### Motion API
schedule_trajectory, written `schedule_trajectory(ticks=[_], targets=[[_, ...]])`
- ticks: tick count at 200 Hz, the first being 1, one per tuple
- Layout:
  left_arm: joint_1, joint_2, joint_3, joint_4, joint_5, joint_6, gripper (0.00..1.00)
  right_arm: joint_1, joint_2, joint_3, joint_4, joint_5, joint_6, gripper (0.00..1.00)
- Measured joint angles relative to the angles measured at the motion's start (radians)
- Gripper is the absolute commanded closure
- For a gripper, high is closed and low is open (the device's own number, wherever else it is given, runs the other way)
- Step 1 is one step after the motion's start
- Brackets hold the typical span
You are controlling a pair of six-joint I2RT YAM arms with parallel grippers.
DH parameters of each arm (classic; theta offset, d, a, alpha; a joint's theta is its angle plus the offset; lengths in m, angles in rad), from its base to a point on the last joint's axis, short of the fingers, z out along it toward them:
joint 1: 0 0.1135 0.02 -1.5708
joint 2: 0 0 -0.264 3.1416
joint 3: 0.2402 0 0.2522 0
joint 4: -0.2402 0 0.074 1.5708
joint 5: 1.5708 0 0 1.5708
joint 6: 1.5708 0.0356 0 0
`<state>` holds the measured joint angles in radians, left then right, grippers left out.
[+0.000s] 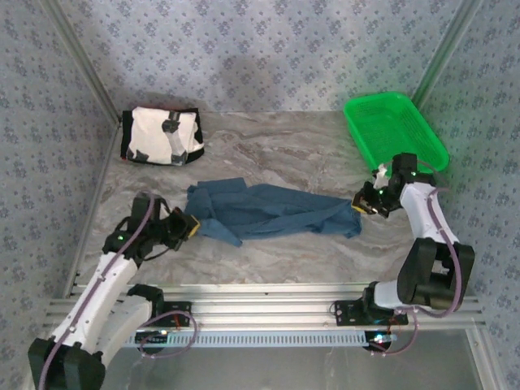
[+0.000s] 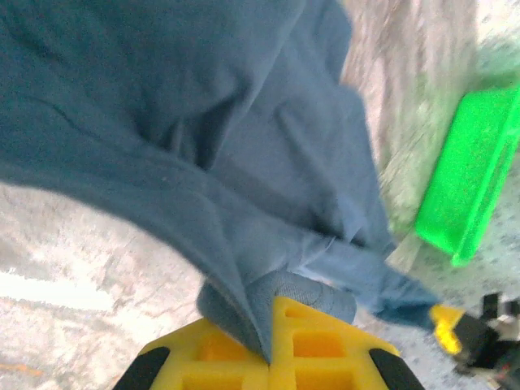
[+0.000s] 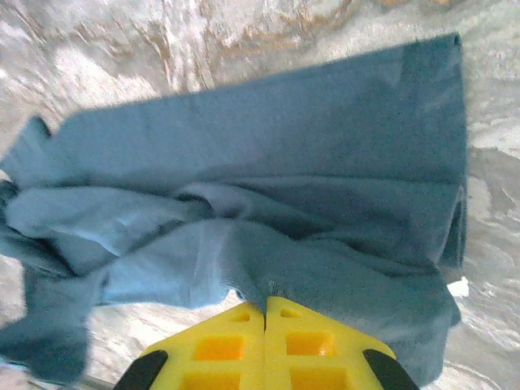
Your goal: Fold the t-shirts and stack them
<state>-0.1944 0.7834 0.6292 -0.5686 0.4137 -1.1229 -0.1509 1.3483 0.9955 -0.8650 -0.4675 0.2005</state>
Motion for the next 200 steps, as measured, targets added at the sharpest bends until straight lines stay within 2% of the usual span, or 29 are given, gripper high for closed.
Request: schedule_trajectory(ticks=[22, 49, 80, 109, 124, 138, 159, 166, 200], targets=[[0.060, 0.043, 0.045, -0.008, 0.029, 0.040, 1.00, 0.103, -0.049, -0.036, -0.004, 0.063, -0.007, 1.00], [0.098, 0.084, 0.058, -0.013, 0.053, 0.077, 1.00, 0.311, -0.045, -0.037, 0.000, 0.150, -0.015, 1.00], [0.133, 0.108, 0.060, -0.028, 0.073, 0.119, 1.00, 0.561, 0.067, 0.032, -0.041, 0.297, -0.085, 0.98], [0.166, 0.118, 0.060, -0.042, 0.086, 0.153, 1.00, 0.721, 0.180, 0.087, -0.079, 0.439, -0.159, 0.97], [0.174, 0.120, 0.060, -0.042, 0.093, 0.166, 1.00, 0.771, 0.214, 0.088, -0.099, 0.510, -0.194, 0.96], [0.175, 0.124, 0.060, -0.044, 0.097, 0.179, 1.00, 0.806, 0.227, 0.088, -0.113, 0.564, -0.223, 0.89], [0.175, 0.124, 0.060, -0.050, 0.103, 0.193, 1.00, 0.841, 0.214, 0.088, -0.118, 0.616, -0.256, 0.64], [0.175, 0.126, 0.060, -0.049, 0.106, 0.197, 1.00, 0.848, 0.208, 0.088, -0.119, 0.626, -0.266, 0.59], [0.175, 0.140, 0.048, -0.046, 0.122, 0.202, 1.00, 0.859, 0.167, 0.108, -0.141, 0.620, -0.257, 0.54]])
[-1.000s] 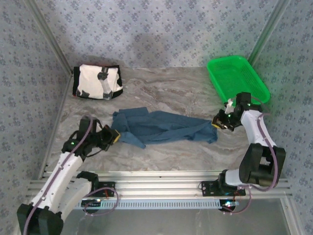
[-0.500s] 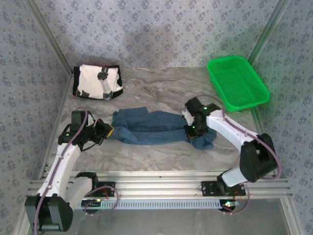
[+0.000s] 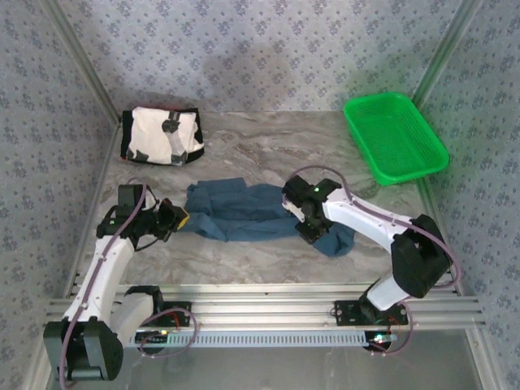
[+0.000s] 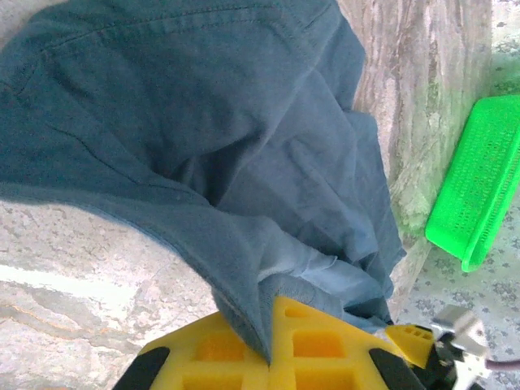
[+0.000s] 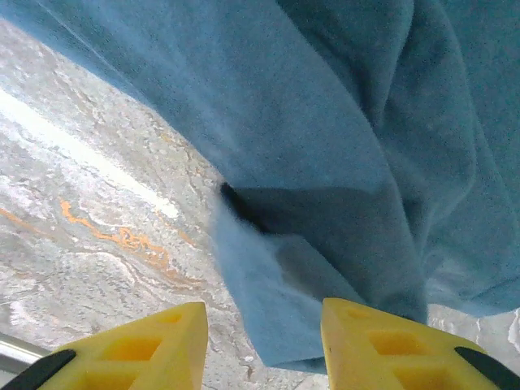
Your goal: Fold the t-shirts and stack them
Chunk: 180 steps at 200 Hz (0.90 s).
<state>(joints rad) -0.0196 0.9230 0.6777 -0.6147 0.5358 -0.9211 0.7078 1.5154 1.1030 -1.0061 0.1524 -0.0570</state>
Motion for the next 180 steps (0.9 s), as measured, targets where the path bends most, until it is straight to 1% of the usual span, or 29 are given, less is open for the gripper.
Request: schedule_trajectory(ticks=[19, 42, 57, 74, 94, 118, 146, 180], targets=[[0.000, 0.008, -0.009, 0.002, 0.003, 0.009, 1.00, -0.008, -0.034, 0.031, -0.007, -0.054, 0.071, 0.53], [0.000, 0.016, -0.017, 0.006, 0.004, 0.019, 1.00, -0.044, -0.108, 0.045, 0.004, -0.178, 0.213, 0.51], [0.000, 0.018, -0.023, 0.009, 0.007, 0.024, 1.00, -0.081, -0.171, 0.017, 0.030, -0.260, 0.327, 0.51], [0.000, 0.018, -0.029, 0.012, 0.010, 0.031, 1.00, -0.095, -0.227, -0.036, 0.050, -0.300, 0.455, 0.51], [0.000, 0.018, -0.036, 0.013, 0.013, 0.036, 1.00, -0.080, -0.236, -0.068, 0.044, -0.304, 0.582, 0.51], [0.000, 0.018, -0.043, 0.013, 0.015, 0.042, 1.00, -0.035, -0.188, -0.073, 0.046, -0.292, 0.701, 0.50], [0.000, 0.018, -0.047, 0.013, 0.018, 0.042, 1.00, 0.029, -0.092, -0.080, 0.063, -0.259, 0.804, 0.50], [0.000, 0.013, -0.047, 0.013, 0.018, 0.050, 1.00, 0.030, -0.002, -0.088, 0.079, -0.188, 0.889, 0.51]])
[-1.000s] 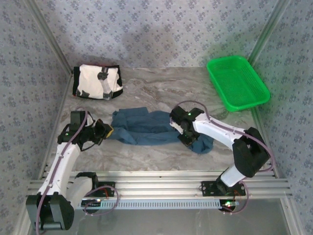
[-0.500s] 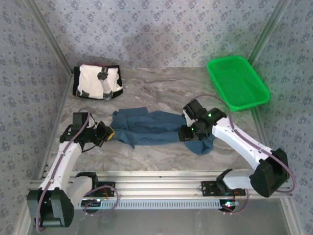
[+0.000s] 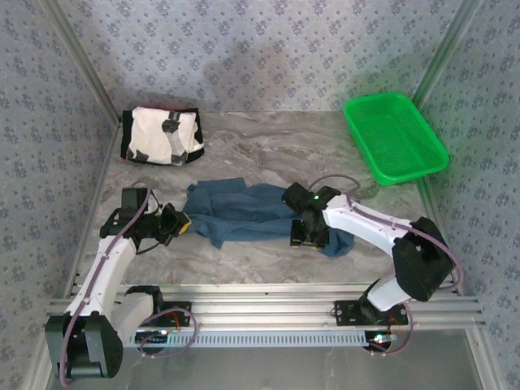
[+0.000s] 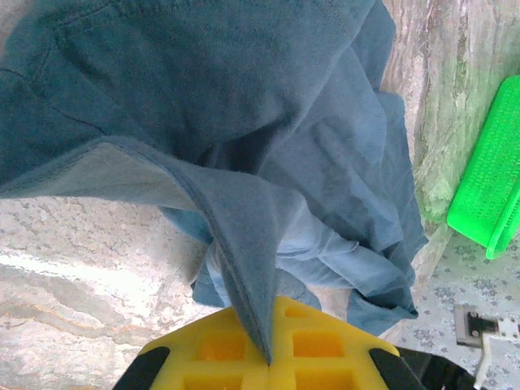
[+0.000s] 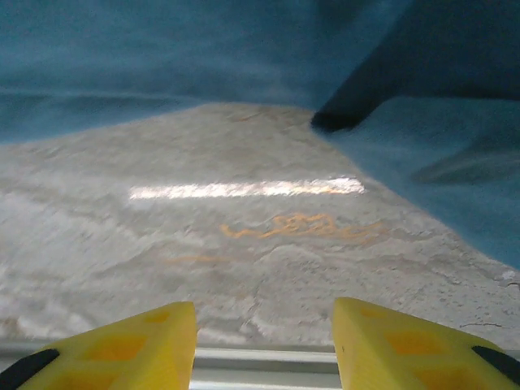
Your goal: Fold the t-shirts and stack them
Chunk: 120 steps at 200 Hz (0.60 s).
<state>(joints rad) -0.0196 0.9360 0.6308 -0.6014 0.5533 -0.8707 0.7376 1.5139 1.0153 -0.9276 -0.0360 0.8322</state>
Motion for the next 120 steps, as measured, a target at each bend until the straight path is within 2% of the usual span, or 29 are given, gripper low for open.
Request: schedule_trajectory(ticks=[67, 101, 120], targets=[[0.000, -0.014, 0.000, 0.001, 0.000, 0.011, 1.00, -0.010, 0.143, 0.014, 0.058, 0.149, 0.098, 0.55], [0.000, -0.016, 0.000, 0.002, 0.000, 0.015, 1.00, -0.025, 0.162, 0.033, 0.083, 0.210, 0.122, 0.56], [-0.001, -0.024, 0.000, 0.002, 0.000, 0.017, 1.00, -0.043, 0.163, 0.037, 0.092, 0.229, 0.120, 0.65]])
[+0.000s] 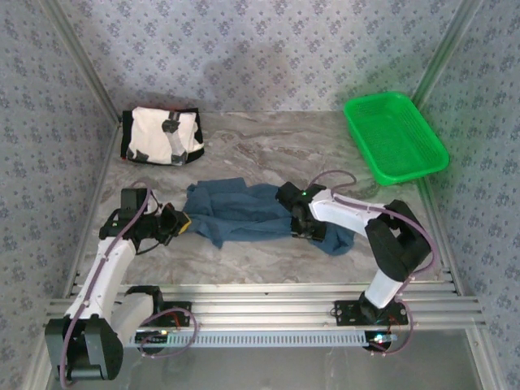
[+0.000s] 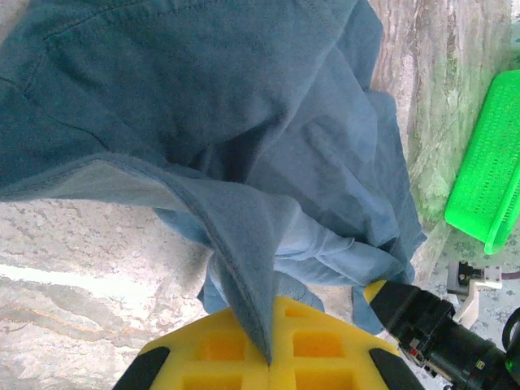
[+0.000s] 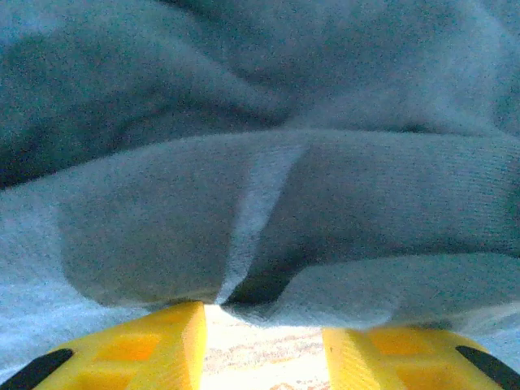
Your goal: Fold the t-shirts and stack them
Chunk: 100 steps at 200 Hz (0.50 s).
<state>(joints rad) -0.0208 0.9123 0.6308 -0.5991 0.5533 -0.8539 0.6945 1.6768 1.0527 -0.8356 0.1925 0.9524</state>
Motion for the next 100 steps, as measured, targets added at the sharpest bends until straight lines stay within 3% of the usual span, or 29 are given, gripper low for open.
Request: schedule_trajectory(ticks=[47, 100], targets=[[0.000, -0.003, 0.000, 0.000, 0.000, 0.002, 1.00, -0.052, 0.006, 0.000, 0.004, 0.015, -0.021, 0.96], [0.000, -0.003, 0.000, 0.001, 0.000, 0.008, 1.00, -0.082, -0.074, -0.020, -0.006, -0.008, -0.075, 1.00]])
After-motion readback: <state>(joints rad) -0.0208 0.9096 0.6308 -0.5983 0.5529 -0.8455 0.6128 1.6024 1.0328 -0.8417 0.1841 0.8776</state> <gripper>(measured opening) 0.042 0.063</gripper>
